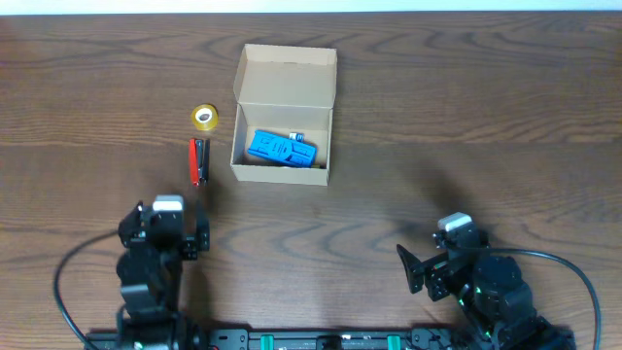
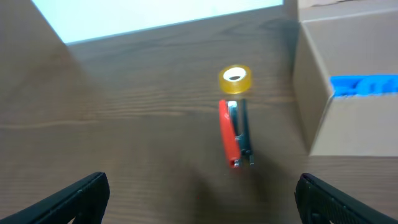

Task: Pack container
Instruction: 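Reach the left gripper to the red stapler and grasp it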

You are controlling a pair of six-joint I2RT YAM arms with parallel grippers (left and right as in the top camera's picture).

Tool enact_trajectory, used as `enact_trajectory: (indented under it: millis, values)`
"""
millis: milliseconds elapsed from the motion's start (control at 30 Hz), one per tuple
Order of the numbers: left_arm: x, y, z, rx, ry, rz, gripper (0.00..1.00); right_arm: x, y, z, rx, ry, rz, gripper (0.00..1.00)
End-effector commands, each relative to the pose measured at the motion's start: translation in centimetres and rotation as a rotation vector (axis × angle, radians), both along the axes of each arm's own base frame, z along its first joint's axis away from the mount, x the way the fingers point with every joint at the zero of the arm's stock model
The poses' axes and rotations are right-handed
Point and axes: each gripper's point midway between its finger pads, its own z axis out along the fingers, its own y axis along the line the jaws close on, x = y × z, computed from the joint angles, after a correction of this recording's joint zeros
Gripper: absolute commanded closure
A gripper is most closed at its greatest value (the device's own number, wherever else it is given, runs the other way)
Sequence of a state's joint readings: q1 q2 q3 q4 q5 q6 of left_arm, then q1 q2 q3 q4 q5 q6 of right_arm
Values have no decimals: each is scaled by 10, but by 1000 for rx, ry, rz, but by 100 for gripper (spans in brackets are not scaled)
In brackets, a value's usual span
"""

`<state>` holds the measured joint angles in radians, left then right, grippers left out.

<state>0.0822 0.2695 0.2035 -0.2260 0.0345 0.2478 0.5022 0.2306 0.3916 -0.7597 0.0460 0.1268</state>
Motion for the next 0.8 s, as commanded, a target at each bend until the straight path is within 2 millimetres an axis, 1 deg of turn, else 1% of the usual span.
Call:
enact_trajectory:
  millis: [0,100,167,233,267,333,367,433,500,667,767]
  values:
    - [16,-9,43,-106,-22,-19,5,1,-3,0,11,-1,-23,1]
    - [30,-9,53,-140,51,-12,5,1,-3,0,11,-1,-23,1]
    - [39,-14,55,-170,121,-29,5,1,-3,0,11,-1,-23,1]
    - [48,-19,55,-207,196,-50,5,1,-3,0,11,-1,-23,1]
    - [56,-24,53,-232,253,-68,5,1,-3,0,11,-1,-23,1]
    - [68,-31,51,-262,311,-103,5,1,-3,0,11,-1,-24,1]
    - [78,-36,49,-287,341,-126,5,1,-3,0,11,-1,-23,1]
    - [90,-40,42,-316,401,-145,4,1,-3,0,11,-1,-23,1]
    - [100,-42,30,-336,472,-146,5,1,-3,0,11,-1,-23,1]
    - [115,-40,-5,-364,654,-117,5,1,-3,0,11,-1,-24,1]
    - [124,-39,-21,-376,727,-106,5,1,-3,0,11,-1,-24,1]
